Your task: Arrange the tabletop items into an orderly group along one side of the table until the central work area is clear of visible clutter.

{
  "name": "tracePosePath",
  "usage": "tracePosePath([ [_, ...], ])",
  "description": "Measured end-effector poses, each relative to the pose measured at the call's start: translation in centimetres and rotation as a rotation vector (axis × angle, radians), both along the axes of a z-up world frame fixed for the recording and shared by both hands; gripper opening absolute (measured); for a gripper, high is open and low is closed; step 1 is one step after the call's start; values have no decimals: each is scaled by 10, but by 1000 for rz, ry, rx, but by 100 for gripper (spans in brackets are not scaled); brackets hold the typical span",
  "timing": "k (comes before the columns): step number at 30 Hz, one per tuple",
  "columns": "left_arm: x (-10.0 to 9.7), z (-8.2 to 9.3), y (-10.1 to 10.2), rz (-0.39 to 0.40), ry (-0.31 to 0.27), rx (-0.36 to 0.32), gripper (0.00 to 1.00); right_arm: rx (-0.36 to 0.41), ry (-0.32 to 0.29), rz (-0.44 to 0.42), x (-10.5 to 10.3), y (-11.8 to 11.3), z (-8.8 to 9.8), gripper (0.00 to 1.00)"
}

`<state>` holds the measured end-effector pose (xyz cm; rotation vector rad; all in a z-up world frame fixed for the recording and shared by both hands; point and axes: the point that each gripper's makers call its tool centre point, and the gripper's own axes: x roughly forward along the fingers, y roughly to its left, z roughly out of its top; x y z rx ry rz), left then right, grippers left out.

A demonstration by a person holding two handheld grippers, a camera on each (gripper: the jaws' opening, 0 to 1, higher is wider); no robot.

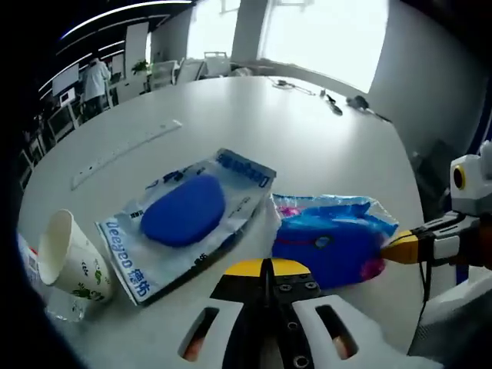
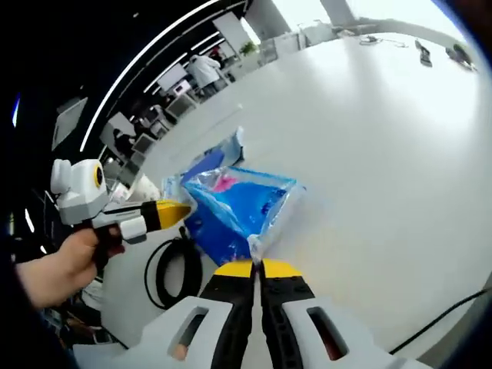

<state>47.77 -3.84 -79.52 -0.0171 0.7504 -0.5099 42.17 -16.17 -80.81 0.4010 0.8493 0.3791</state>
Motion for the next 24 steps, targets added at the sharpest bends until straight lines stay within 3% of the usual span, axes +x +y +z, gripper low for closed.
tracePosePath([
  [8, -4, 22, -4, 52, -32, -31, 0, -19, -65, 32, 23, -14, 20, 0],
  [16, -3, 34, 7, 146, -54, -54, 0, -58, -137, 163, 38, -8, 37, 0],
  [24, -5, 40, 7, 200, -61, -58, 0, -63, -151, 212, 46, -11, 45, 0],
])
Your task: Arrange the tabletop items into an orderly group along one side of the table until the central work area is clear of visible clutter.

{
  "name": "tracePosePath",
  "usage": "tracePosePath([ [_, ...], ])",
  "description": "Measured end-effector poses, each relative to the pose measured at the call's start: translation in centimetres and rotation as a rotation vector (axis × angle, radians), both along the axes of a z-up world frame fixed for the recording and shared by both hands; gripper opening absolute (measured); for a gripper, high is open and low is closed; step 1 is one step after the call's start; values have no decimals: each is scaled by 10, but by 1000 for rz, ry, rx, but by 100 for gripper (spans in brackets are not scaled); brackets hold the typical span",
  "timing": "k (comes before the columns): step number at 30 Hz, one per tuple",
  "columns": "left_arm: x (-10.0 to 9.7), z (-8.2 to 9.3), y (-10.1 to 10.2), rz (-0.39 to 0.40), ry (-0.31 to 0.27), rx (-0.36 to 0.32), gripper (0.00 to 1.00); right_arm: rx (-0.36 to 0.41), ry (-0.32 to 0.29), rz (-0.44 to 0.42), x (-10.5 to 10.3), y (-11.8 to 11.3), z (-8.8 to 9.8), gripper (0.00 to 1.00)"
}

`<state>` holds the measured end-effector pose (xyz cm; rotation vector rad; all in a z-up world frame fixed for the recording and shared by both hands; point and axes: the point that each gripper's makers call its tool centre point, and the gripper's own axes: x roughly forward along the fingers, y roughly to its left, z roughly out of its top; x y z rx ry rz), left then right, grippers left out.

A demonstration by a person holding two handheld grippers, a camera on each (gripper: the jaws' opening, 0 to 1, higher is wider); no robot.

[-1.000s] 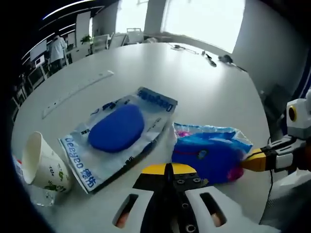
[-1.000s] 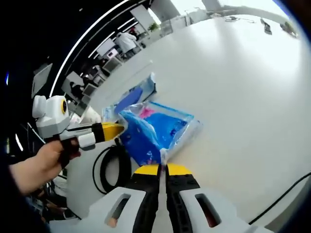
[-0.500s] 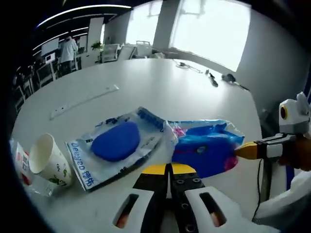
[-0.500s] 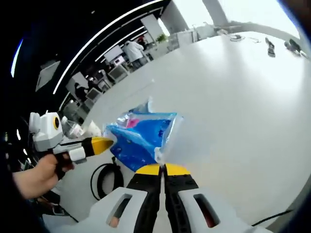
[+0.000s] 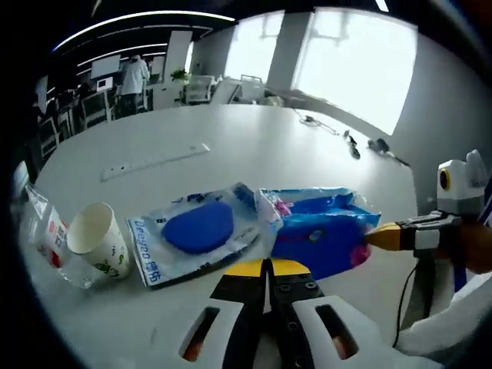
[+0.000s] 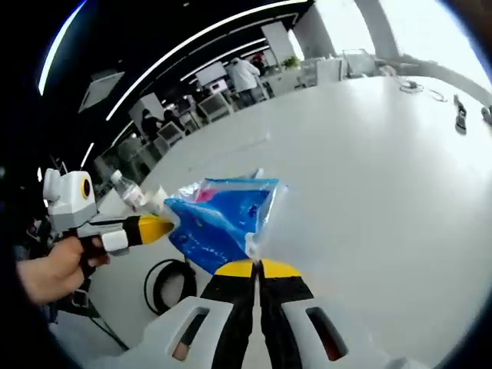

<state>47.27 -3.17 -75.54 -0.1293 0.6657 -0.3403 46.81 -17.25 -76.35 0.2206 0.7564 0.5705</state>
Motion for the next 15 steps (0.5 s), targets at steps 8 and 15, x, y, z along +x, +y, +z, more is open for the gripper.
tracePosePath([
  [8, 8, 4, -11, 26, -8, 12, 0, -11, -19, 53, 10, -11, 3, 0],
  [15, 25, 6, -38, 36, -11, 18, 0, -16, -26, 68, 33, -36, 3, 0],
])
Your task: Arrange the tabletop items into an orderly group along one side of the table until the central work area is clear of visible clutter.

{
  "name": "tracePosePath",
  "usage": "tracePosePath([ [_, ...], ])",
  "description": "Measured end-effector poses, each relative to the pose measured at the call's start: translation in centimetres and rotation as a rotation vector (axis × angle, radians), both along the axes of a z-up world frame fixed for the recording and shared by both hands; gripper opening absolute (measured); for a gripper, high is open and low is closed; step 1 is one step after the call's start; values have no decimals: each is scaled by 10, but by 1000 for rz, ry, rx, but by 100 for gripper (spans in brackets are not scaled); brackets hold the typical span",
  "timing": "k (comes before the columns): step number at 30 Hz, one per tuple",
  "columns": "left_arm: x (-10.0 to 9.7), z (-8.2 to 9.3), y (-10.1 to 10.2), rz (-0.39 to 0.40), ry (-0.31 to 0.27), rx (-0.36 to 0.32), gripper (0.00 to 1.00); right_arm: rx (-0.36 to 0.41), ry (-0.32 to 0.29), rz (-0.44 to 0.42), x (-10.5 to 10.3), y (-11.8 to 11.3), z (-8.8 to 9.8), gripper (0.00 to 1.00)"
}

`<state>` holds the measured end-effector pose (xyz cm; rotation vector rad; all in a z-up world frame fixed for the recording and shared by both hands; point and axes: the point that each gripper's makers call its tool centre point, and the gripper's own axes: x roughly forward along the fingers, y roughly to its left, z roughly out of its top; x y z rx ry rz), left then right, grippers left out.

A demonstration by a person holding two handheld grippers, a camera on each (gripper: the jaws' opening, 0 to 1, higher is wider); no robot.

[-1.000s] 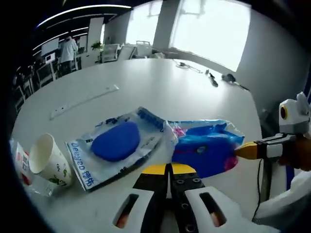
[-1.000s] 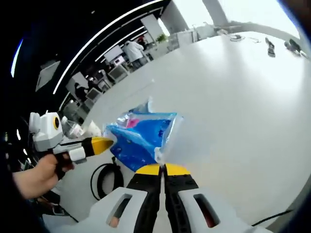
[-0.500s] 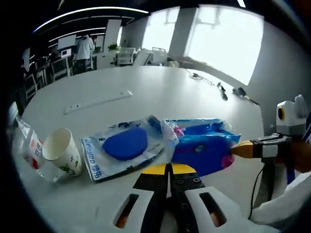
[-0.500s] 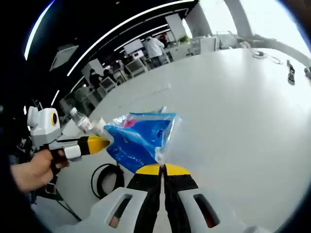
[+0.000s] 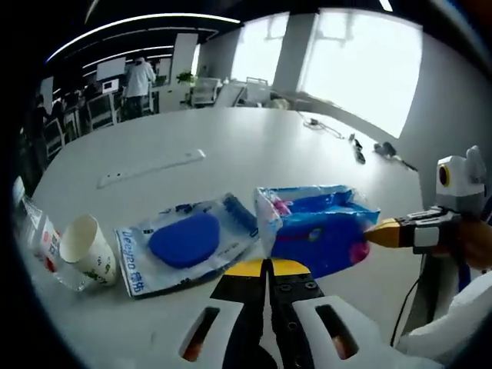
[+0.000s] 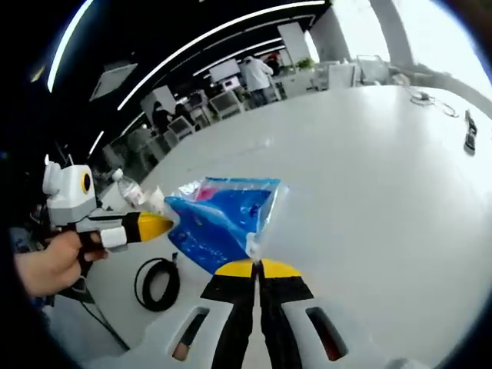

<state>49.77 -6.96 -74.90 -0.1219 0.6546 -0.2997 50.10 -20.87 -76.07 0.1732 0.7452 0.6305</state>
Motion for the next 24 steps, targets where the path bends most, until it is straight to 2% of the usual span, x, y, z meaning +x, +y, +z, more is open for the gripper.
tracePosePath([
  [14, 41, -1, -47, 20, 4, -7, 0, -6, -14, -5, 57, -46, -1, 0],
  [24, 60, -14, -57, 61, 39, -11, 0, -28, -17, 38, 90, -54, -5, 0],
])
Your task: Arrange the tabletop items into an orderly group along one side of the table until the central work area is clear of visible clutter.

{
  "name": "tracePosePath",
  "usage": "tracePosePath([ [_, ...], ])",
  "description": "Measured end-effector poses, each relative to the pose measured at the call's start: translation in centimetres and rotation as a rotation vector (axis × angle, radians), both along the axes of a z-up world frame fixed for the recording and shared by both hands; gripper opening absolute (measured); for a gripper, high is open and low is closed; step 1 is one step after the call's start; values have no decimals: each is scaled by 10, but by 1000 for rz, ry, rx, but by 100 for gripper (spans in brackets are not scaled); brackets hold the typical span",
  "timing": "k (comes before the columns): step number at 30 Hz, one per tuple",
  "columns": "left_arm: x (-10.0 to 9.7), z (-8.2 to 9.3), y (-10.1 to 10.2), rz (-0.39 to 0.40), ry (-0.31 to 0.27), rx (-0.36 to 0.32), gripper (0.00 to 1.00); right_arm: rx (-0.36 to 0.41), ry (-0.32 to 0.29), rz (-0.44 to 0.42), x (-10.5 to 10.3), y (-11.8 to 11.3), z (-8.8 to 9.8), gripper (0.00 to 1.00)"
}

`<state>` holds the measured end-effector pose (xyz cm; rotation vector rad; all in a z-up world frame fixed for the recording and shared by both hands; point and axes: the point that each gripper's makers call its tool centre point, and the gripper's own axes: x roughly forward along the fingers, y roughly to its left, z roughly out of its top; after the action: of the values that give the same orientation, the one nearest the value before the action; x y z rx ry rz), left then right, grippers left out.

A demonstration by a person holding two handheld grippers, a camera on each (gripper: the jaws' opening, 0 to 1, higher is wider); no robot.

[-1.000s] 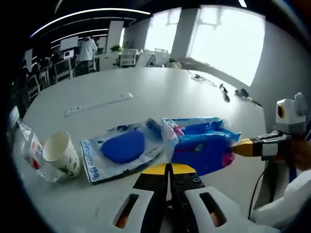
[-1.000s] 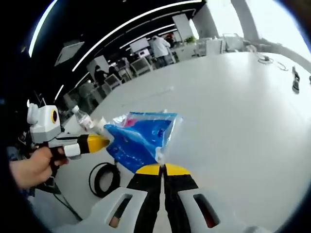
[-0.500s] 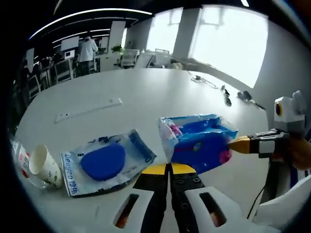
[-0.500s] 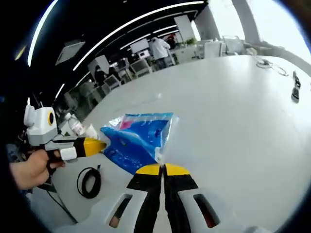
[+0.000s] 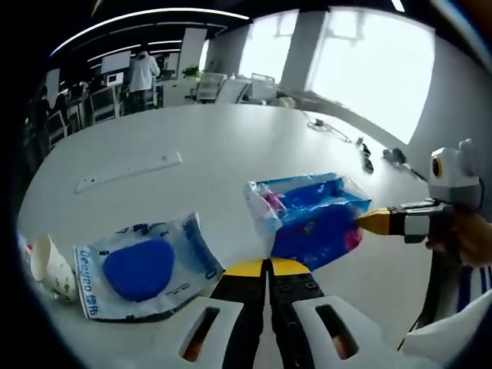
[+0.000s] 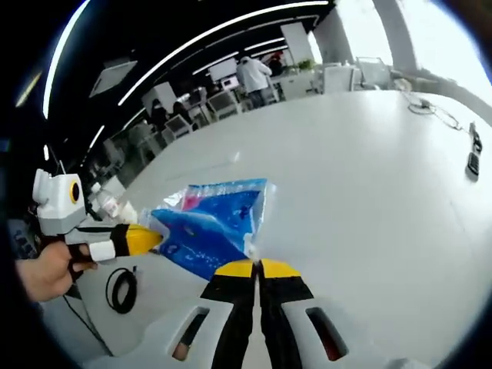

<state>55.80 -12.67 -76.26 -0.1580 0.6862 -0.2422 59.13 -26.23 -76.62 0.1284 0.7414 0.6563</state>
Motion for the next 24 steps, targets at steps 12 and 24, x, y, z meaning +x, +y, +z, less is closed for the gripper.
tracePosePath([
  [12, 23, -13, 8, 84, 49, -3, 0, -34, 15, 58, 37, 13, -15, 0],
  [24, 31, -31, 11, 134, 101, -2, 0, -56, 50, 88, 54, 19, -33, 0],
])
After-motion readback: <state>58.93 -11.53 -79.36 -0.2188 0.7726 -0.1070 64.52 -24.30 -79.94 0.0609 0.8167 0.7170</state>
